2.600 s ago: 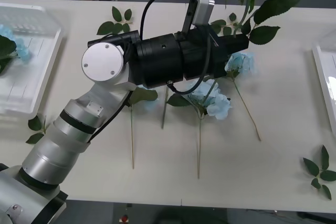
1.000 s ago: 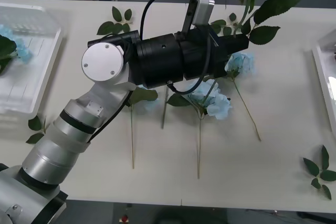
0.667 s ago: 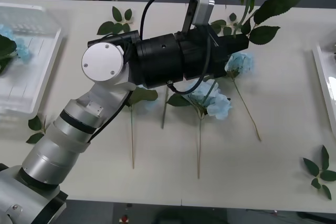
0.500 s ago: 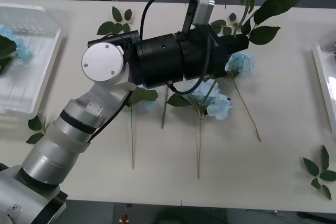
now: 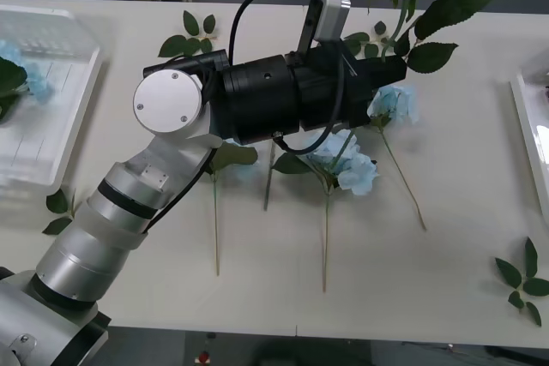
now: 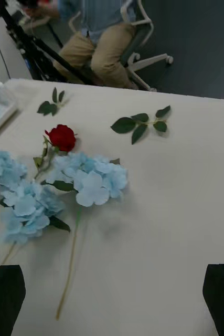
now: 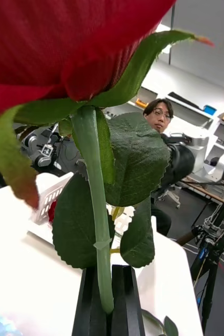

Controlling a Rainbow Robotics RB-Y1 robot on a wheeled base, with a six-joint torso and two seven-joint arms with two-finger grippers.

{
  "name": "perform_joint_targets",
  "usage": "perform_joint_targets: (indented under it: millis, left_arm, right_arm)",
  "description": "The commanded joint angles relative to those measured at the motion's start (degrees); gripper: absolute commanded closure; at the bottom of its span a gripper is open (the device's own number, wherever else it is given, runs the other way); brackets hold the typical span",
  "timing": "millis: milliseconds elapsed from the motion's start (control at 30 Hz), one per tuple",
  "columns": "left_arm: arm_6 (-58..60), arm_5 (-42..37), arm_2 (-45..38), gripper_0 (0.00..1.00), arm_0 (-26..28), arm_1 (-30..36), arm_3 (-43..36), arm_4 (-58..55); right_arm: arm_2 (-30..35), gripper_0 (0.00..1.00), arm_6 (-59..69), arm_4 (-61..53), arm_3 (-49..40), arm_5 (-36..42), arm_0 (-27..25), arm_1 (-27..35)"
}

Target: Put the red flowers into the right box and the blue flowers into the left box

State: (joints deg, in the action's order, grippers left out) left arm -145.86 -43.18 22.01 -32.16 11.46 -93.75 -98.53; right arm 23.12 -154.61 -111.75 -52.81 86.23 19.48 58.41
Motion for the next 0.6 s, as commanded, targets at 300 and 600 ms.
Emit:
perform_joint_targets:
  millis: [300,600]
  left_arm:
    - [-3.73,0.29,0.32,1.00,-0.54,0.14,-2.14,-0.44]
    - [-3.73,0.29,0.32,1.00,-0.54,0.14,-2.14,-0.44]
  right_arm:
    - [0.00,0.00,-0.39,-10.07,-1.33,10.89,-4.01,-5.42]
    - [-0.97,0.00,-0.39,-10.86,-2.56,15.19,-1.29,-13.24]
